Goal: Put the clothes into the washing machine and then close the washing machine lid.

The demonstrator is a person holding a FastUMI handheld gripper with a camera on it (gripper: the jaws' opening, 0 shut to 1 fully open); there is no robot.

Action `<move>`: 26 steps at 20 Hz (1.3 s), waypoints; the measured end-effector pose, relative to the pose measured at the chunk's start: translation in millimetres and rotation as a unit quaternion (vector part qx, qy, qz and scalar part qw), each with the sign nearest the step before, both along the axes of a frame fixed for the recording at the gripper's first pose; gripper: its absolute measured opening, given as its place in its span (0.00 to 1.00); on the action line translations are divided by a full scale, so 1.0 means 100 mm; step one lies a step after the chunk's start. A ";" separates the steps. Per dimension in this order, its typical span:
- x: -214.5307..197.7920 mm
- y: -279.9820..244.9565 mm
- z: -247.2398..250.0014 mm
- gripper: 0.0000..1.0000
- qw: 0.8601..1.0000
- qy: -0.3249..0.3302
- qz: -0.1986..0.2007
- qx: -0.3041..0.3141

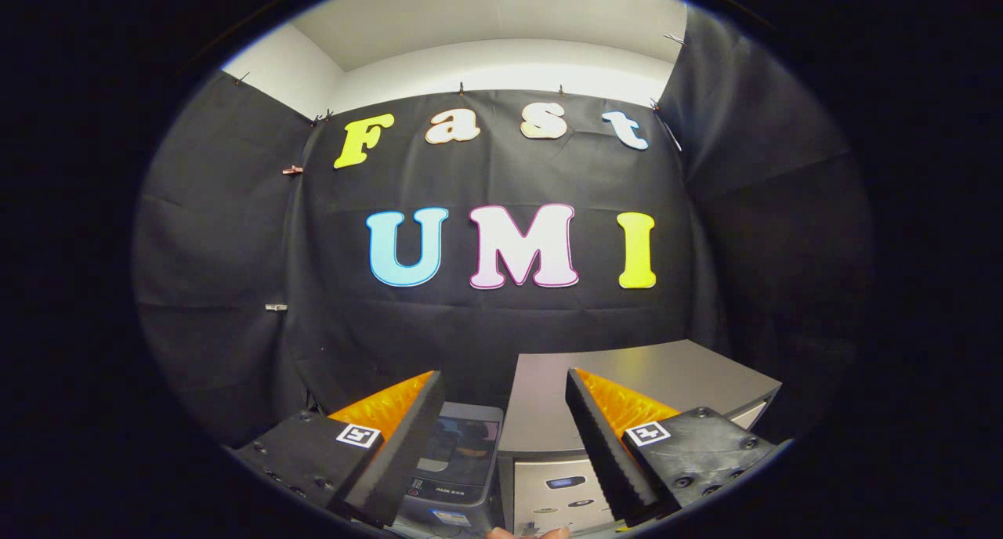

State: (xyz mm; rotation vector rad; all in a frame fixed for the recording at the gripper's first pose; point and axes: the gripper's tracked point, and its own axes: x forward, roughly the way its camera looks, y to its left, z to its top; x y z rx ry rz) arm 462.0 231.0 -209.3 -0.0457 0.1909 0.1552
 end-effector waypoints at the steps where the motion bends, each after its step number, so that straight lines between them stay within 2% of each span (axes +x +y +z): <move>1: 0.01 0.00 0.01 0.98 1.000 -0.001 0.000 0.000; 11: 0.04 -0.03 0.00 0.98 1.000 0.018 0.004 -0.002; 19: 0.11 -0.06 0.04 0.98 1.000 0.005 -0.021 0.006; 26: 0.11 -0.07 0.14 0.98 1.000 -0.013 -0.022 0.007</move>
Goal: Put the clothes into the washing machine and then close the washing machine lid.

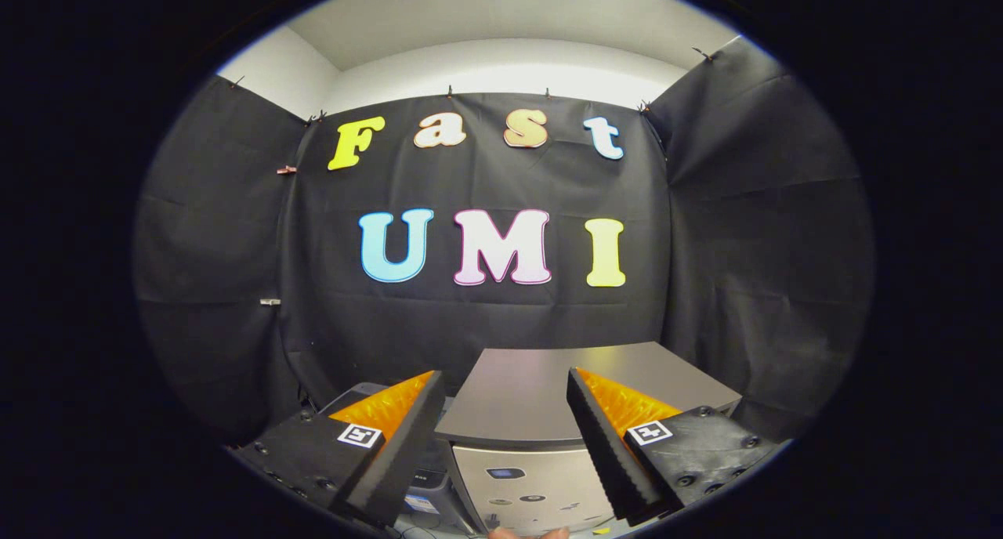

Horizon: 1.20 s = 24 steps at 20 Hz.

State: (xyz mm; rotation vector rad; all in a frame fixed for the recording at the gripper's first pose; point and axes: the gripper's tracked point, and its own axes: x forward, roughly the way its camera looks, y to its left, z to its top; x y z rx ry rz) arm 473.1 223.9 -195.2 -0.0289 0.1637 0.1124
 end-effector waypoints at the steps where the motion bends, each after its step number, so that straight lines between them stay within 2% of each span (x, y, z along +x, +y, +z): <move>1: 0.01 -0.02 -0.01 0.98 1.000 -0.003 -0.001 0.000; 6: 0.06 -0.05 0.05 0.98 1.000 -0.013 0.001 0.015; 24: 0.05 -0.06 0.04 0.98 1.000 0.004 0.009 0.011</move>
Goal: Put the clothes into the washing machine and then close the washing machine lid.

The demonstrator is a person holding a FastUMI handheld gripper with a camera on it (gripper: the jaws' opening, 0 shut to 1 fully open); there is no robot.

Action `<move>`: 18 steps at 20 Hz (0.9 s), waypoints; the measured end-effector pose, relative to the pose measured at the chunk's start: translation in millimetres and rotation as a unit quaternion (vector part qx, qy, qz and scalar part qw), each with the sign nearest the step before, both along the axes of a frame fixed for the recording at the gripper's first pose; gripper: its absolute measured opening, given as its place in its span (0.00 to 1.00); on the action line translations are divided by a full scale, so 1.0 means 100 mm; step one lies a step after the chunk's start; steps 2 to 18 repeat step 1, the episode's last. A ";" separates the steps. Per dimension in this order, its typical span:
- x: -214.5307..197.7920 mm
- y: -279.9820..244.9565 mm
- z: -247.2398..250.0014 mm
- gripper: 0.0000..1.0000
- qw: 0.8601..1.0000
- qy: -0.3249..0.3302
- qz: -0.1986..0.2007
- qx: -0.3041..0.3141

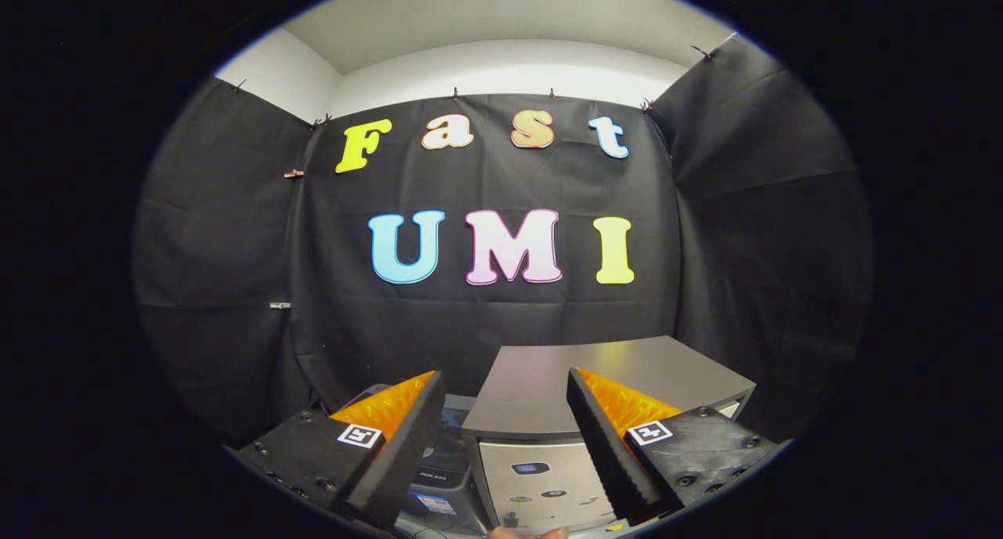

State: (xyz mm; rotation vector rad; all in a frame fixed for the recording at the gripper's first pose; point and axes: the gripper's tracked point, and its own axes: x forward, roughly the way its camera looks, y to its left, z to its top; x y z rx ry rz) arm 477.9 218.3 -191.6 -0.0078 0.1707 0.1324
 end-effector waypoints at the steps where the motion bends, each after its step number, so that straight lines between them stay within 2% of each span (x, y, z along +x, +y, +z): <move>1: 0.00 0.00 0.00 0.98 1.000 0.000 0.002 0.001; 18: 0.00 0.00 0.00 0.98 1.000 0.000 0.002 0.001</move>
